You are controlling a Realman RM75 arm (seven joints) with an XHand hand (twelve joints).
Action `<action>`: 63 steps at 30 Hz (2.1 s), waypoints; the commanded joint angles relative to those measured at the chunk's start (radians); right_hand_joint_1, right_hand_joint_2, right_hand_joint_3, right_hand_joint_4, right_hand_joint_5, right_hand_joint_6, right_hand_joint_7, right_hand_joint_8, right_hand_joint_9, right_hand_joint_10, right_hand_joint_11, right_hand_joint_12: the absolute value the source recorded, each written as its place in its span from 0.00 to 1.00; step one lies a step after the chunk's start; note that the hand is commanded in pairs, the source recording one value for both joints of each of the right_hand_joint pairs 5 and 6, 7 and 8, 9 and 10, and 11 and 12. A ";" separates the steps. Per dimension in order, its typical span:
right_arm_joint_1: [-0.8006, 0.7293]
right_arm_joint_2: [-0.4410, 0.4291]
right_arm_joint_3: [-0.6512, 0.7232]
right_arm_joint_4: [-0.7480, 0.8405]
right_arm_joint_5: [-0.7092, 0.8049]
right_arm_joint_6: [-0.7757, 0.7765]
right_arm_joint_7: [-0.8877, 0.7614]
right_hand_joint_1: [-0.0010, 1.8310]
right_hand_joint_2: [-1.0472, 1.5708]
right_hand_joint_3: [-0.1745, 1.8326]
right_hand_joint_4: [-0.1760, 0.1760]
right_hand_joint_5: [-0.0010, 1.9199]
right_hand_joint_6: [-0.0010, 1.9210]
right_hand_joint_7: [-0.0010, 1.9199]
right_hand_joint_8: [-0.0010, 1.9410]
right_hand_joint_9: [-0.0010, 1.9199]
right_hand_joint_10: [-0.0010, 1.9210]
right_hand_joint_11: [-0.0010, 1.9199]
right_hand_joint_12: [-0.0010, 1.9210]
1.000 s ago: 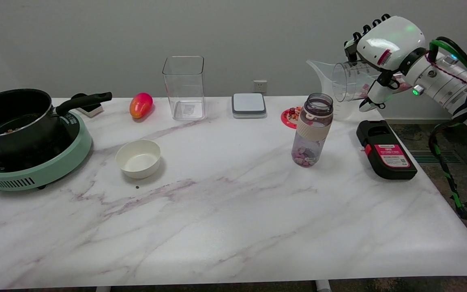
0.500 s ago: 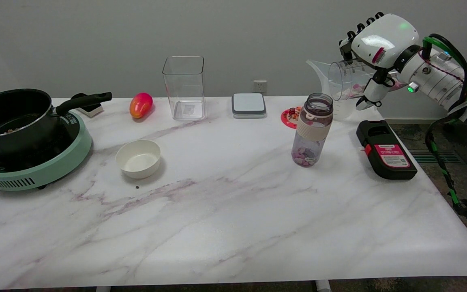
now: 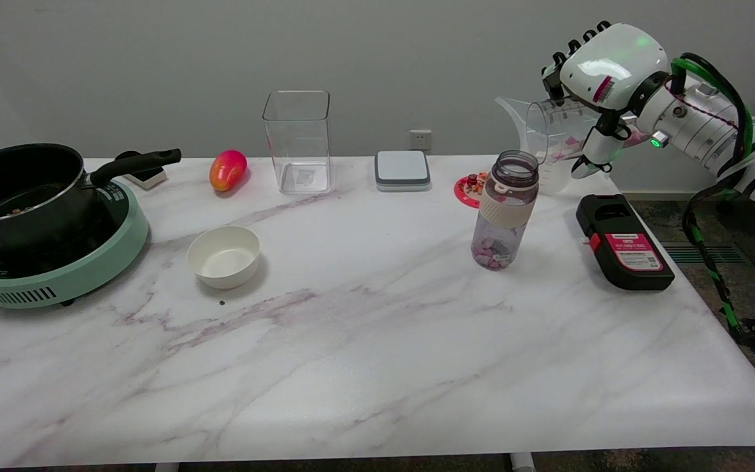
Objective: Pour the candy into the black bottle.
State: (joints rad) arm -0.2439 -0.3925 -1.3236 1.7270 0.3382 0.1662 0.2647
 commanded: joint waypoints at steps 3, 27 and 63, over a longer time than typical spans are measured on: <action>0.024 0.035 -0.031 0.009 -0.004 -0.056 0.002 0.80 0.76 0.59 0.50 0.66 0.66 0.79 0.78 0.77 0.77 0.65 0.65; 0.024 0.083 -0.032 0.006 -0.013 -0.059 0.002 0.80 0.76 0.58 0.50 0.66 0.66 0.79 0.78 0.77 0.77 0.65 0.65; 0.030 0.089 -0.044 0.009 -0.028 -0.065 0.002 0.80 0.76 0.58 0.50 0.66 0.66 0.79 0.78 0.77 0.77 0.64 0.64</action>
State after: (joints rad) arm -0.2154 -0.3061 -1.3637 1.7353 0.3172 0.1040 0.2667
